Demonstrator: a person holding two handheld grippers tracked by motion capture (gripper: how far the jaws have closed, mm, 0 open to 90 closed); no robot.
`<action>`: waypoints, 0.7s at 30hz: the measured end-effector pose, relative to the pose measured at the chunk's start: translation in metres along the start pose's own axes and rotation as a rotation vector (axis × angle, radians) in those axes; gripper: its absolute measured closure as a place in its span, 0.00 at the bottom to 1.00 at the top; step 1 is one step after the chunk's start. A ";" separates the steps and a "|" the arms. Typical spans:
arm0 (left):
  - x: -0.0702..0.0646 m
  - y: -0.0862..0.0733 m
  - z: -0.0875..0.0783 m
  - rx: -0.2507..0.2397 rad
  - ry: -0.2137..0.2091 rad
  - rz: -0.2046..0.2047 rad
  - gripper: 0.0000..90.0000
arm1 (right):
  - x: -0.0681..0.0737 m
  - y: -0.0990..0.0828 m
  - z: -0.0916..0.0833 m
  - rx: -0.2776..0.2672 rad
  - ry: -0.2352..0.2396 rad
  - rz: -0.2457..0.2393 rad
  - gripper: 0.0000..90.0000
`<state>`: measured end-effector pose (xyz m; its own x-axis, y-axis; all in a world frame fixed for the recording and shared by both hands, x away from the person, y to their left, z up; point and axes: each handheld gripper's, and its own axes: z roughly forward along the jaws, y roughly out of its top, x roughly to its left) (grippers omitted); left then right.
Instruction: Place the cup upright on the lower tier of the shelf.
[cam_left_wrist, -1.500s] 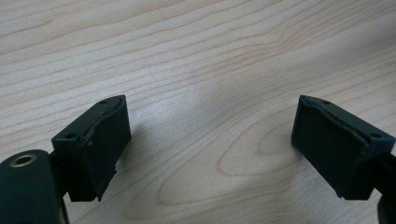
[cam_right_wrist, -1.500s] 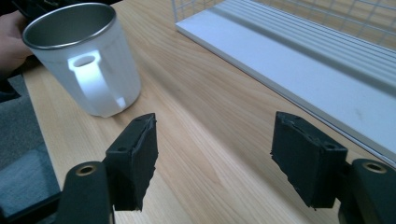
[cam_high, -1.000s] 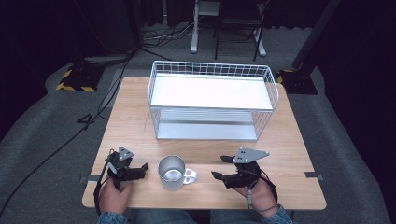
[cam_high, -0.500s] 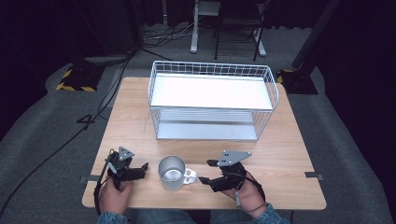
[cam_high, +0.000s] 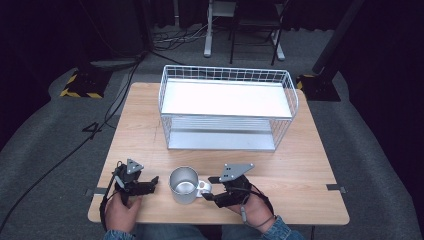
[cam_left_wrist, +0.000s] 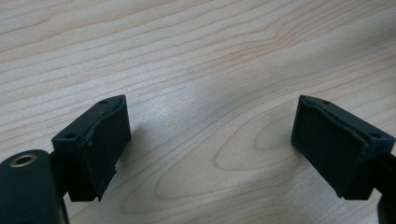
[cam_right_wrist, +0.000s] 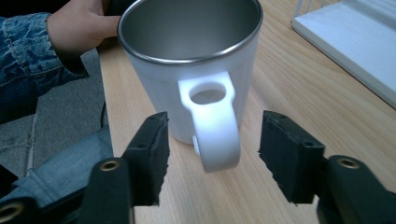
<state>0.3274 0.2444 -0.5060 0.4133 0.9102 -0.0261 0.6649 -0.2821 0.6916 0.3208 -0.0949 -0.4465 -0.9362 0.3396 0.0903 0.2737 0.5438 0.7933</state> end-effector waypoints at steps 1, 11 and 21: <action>0.000 0.000 0.000 0.000 0.000 0.000 0.14 | 0.000 0.001 0.000 0.000 0.000 -0.004 0.53; 0.000 0.000 0.000 -0.001 0.000 0.000 0.14 | 0.003 0.008 0.009 0.034 -0.002 -0.051 0.71; 0.000 0.000 0.000 -0.001 0.000 0.000 0.14 | 0.007 0.008 0.009 0.059 -0.018 -0.106 0.78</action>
<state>0.3275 0.2444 -0.5060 0.4133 0.9102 -0.0262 0.6646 -0.2819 0.6920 0.3186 -0.0809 -0.4450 -0.9568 0.2909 -0.0034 0.1863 0.6217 0.7608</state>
